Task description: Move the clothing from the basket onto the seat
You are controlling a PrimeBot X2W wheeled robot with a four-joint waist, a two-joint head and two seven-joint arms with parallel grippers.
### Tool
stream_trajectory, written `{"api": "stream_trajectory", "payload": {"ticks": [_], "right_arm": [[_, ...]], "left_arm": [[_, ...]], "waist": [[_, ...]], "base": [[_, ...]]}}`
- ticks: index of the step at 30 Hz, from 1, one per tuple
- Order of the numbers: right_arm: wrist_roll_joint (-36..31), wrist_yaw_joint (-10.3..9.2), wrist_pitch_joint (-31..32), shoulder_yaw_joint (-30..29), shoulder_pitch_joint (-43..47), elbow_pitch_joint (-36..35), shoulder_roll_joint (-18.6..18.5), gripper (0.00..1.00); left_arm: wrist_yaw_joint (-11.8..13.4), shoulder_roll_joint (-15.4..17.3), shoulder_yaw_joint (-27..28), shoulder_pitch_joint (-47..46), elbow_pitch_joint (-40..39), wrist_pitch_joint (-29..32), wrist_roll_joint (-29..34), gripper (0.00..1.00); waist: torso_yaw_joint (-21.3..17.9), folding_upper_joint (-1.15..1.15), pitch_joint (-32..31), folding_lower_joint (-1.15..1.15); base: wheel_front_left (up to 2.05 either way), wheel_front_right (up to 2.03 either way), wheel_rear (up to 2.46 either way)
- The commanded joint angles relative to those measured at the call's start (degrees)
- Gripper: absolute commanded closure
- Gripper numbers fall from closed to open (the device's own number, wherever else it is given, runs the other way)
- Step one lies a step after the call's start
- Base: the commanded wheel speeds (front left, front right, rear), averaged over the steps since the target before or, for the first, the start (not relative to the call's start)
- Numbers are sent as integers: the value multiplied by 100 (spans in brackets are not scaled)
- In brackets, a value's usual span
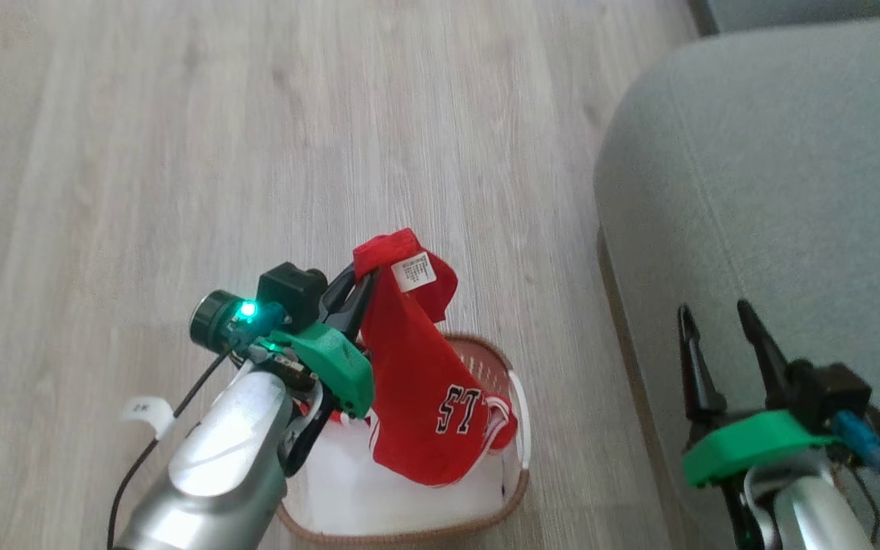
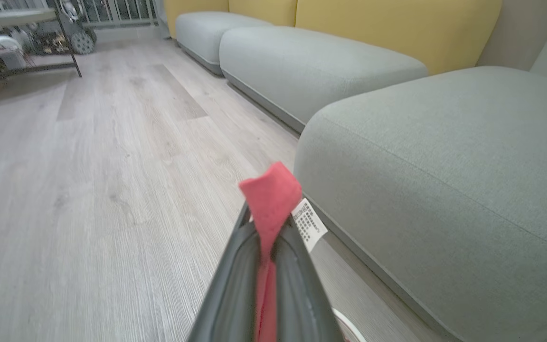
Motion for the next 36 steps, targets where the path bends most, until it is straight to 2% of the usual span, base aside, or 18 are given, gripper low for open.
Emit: {"api": "stream_trajectory", "payload": {"ticks": [1,17,26,36], "right_arm": [[-47,42,-54,124,-40,-150,-15,0],[-80,42,-54,636,-67,-61,-15,0],[-14,42,-54,1350,-508,181,-15,0],[148,42,-54,2214,-1267,808,-15,0]], "left_arm": [[-12,154,241,-242,-249,29,-42,100],[-71,46,370,-1345,-677,488,-275,100],[65,-99,398,-1750,-405,521,-337,100],[174,-295,229,-2136,-47,550,-416,100]], "waist": [[59,-1,-463,0],[182,-1,-881,0],[260,-1,-959,0],[407,-1,-971,0]], "base": [[0,0,0],[0,0,0],[0,0,0],[0,0,0]]}}
